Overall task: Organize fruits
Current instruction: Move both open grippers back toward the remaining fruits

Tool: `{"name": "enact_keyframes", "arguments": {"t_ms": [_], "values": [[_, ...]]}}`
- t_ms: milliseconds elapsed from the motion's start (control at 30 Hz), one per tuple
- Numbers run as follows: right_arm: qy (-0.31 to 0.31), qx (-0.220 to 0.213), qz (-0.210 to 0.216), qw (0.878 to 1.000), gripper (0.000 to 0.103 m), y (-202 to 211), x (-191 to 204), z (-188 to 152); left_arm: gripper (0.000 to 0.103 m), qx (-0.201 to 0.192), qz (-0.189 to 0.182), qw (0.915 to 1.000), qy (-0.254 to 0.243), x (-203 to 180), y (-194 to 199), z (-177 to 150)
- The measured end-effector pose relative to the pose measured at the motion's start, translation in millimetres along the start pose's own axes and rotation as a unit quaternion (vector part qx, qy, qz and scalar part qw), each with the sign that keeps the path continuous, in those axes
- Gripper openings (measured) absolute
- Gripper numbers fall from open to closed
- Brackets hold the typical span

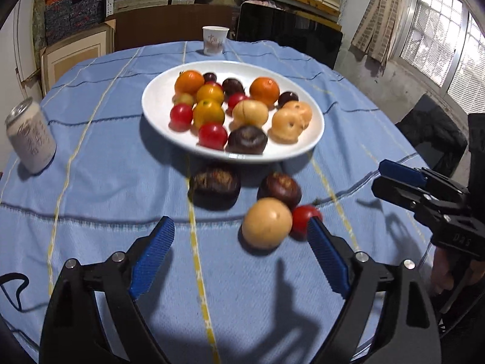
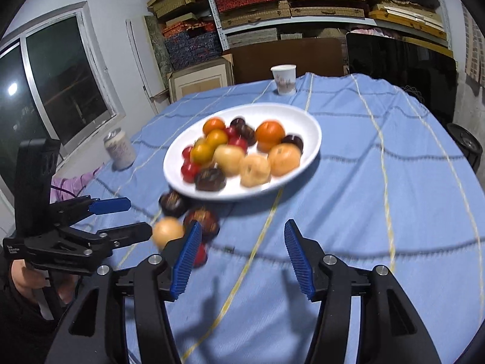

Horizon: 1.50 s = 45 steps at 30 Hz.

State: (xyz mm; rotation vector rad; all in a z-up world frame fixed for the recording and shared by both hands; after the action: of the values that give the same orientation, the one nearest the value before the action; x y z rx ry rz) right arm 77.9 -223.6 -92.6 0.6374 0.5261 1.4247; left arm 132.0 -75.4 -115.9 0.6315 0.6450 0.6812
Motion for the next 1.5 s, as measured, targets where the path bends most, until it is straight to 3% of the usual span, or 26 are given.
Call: {"name": "enact_keyframes", "arguments": {"t_ms": [267,567,1167,1400,1500], "values": [[0.028,-0.01,-0.015,0.999,0.062,4.6,17.1,-23.4,0.087,-0.015,0.048,0.9984,-0.025,-6.2,3.7,-14.7],[0.011,0.007,-0.007,1.0,0.065,-0.1,12.2,-34.0,0.087,-0.021,0.058,0.9978,-0.024,-9.0,3.1,-11.5],[0.007,-0.003,0.004,1.0,0.065,6.5,12.1,-35.0,0.086,0.001,0.077,0.9968,-0.02,-8.1,-16.3,-6.2],[0.002,0.0,0.01,1.0,0.065,6.3,11.4,-34.8,0.056,0.02,0.059,0.9977,-0.026,-12.5,-29.0,-5.1],[0.003,0.001,0.01,1.0,0.065,6.2,11.8,-35.2,0.053,0.044,0.04,0.9981,-0.016,-11.5,-40.3,-7.8]]}}
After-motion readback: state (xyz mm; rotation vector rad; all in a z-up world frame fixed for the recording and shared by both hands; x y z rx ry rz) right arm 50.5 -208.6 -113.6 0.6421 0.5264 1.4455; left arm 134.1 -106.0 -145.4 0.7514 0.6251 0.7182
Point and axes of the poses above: each gripper's, at about its wrist camera, not at the fingertips, and y roughly against the way its jaws point, x to its left, z to its top, the point moved 8 cm from there along -y, roughly the way its jaws point, and after that the axes turned 15 degrees about -z, right-handed, at the moved point
